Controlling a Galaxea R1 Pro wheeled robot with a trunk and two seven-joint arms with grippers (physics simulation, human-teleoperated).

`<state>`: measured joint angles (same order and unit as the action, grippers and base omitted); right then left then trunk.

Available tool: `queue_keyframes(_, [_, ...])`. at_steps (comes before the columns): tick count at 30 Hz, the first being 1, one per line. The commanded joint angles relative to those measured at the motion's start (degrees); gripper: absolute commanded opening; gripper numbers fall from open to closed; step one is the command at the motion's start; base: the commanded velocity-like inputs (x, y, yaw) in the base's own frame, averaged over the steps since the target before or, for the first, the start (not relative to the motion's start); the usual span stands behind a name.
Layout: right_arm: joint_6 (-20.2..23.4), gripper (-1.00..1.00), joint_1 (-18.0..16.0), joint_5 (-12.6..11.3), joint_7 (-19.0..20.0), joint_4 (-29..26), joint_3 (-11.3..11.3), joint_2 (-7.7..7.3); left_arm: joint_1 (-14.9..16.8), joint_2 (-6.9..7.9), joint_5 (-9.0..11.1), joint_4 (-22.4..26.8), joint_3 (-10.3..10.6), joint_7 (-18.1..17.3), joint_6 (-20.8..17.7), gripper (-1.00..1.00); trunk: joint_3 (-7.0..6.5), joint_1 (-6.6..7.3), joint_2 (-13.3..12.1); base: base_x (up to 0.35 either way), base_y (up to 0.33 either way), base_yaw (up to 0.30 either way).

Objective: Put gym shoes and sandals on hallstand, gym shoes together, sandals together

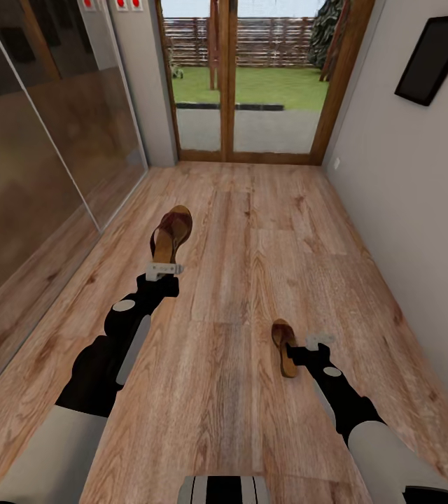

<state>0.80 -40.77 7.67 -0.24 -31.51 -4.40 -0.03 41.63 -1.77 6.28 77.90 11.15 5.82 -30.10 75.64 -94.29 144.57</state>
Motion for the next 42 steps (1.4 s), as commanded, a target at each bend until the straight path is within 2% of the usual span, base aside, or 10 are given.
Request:
queue_keyframes(1, [0.1,1.0,0.0,0.6,0.0,0.0,-0.2,0.03,0.0,0.03,0.4,0.1,0.1,0.4,-0.3,-1.0,0.04,0.01,0.0,0.0,0.139,0.0])
queue_keyframes(12, [0.1,1.0,0.0,0.6,0.0,-0.1,-0.2,0.03,-0.1,0.05,0.3,0.1,0.1,0.3,-0.2,-1.0,0.16,0.01,0.0,0.0,0.042,0.0])
queue_keyframes(42, [0.1,1.0,0.0,0.6,0.0,-0.1,-0.2,0.03,-0.1,0.1,0.2,0.1,0.1,0.3,-0.2,-1.0,9.26,-0.76,0.4,0.0,0.0,0.0])
